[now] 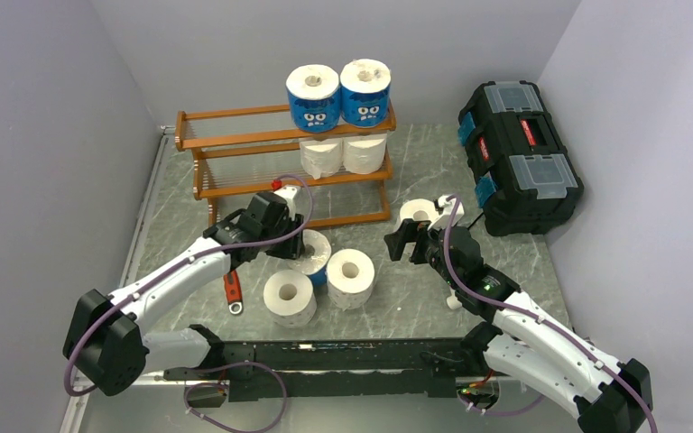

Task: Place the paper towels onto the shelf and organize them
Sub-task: Pick up the paper towel from the center of the board.

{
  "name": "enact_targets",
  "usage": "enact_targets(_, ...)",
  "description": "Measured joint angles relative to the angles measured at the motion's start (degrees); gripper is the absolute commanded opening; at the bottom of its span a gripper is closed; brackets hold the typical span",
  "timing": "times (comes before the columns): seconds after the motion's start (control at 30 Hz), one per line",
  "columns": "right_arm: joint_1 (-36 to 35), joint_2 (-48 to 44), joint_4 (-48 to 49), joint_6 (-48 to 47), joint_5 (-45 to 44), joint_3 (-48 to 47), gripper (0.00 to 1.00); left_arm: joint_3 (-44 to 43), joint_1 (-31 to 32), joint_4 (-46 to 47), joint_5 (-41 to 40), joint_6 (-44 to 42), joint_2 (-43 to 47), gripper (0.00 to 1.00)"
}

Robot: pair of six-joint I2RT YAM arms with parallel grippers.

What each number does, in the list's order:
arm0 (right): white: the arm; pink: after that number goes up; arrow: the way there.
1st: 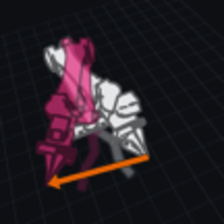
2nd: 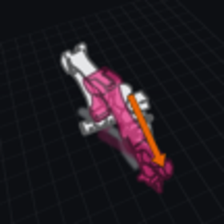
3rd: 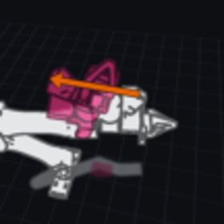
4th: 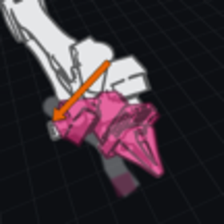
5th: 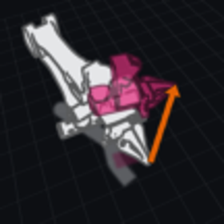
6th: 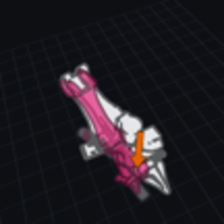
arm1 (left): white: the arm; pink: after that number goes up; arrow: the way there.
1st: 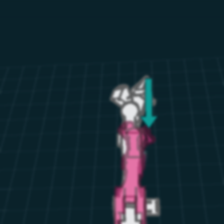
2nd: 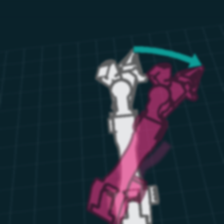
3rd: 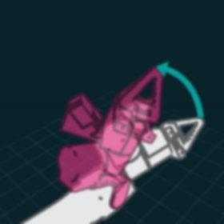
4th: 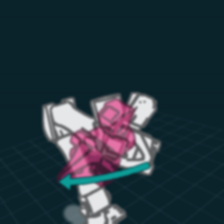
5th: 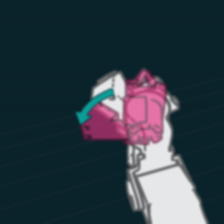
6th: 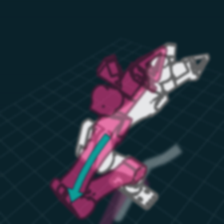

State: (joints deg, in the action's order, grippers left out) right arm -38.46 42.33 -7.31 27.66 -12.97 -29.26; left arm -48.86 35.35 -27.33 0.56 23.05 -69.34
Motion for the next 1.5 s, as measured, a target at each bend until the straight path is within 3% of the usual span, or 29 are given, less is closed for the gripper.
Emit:
enact_targets(0.37,0.00,0.00,0.00,0.00,-0.02,0.00,0.97,-0.66,0.11,-1.22,0.59,-3.13,1.70,0.39)
enact_targets(0.7,0.00,0.46,0.00,-0.02,0.02,0.00,0.97,-10.40,0.26,-7.43,1.40,-18.12,2.49,0.44)
enact_targets(0.97,0.00,0.17,-0.02,-0.02,-0.02,0.00,0.97,-7.96,0.28,-6.16,2.10,-22.08,3.26,0.35)
enact_targets(1.1,0.00,-0.04,-0.02,-0.04,-0.02,0.00,0.97,-7.76,0.28,-5.42,-1.20,-19.43,4.59,0.25)
enact_targets(1.4,0.00,-0.20,0.00,0.02,0.02,0.37,0.97,-5.99,0.20,-5.09,-11.43,1.01,5.11,0.27)
enact_targets(1.5,0.00,-0.35,-0.02,0.04,0.04,0.72,0.97,-3.76,0.17,-5.86,-14.05,9.25,5.18,0.23)
